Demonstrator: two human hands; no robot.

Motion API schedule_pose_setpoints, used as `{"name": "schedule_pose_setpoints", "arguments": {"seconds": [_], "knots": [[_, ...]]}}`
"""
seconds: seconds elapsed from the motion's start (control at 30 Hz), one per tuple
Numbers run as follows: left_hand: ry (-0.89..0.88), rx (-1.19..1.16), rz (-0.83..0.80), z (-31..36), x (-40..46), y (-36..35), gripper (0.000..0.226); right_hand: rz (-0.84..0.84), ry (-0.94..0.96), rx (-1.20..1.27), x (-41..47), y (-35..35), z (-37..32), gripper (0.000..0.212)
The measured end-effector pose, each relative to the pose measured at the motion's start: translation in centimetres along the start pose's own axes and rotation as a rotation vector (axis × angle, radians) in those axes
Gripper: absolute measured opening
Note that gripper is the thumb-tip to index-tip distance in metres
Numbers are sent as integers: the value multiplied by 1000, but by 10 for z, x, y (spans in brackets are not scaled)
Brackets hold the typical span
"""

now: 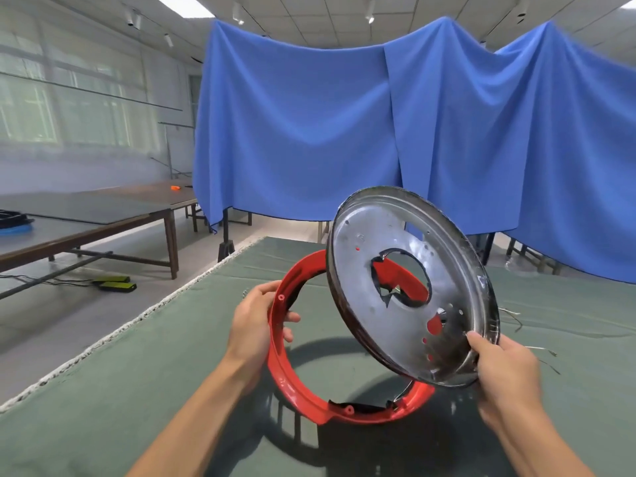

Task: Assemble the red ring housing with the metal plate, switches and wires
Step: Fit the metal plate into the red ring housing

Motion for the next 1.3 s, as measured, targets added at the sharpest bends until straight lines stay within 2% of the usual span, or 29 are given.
{"name": "schedule_pose_setpoints", "arguments": {"seconds": [0.07, 0.2, 0.3, 0.5, 0.8, 0.87, 0.9, 1.0, 1.17, 1.3], "knots": [[-18, -1, -8, 0, 0, 0, 25, 11, 48, -37, -1, 1, -2, 20], [-86, 15, -8, 1, -1, -1, 30, 65, 265, -273, -13, 1, -20, 39], [-132, 53, 22, 3, -1, 0, 36, 53, 356, -387, -25, -4, -32, 36], [-92, 44, 20, 6, -6, -1, 49, 2, 382, -398, -34, -9, -37, 35], [-38, -204, -44, 17, -17, -5, 64, -46, 345, -599, -36, -15, -29, 24], [-34, -249, -78, 18, -18, -6, 68, -87, 307, -560, -34, -17, -27, 27], [-42, -264, -95, 19, -17, -6, 62, -110, 274, -530, -33, -18, -25, 29], [-80, -254, -191, 23, -17, -8, 44, -161, 184, -481, -32, -18, -17, 16], [-105, -241, -268, 25, -18, -11, 39, -171, 84, -371, -32, -19, -10, 9], [-135, -261, -269, 30, -21, -14, 34, -300, -164, -22, -35, -25, -4, 34]]}}
Point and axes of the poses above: each hand's wrist, its own x-axis towards the middle knuckle, its own y-axis out of the back of the hand, z = x × y, the point moved 5 cm from there along x, towards the middle knuckle, and after that the axes turned 2 degrees about -y, right-handed, at the moved point
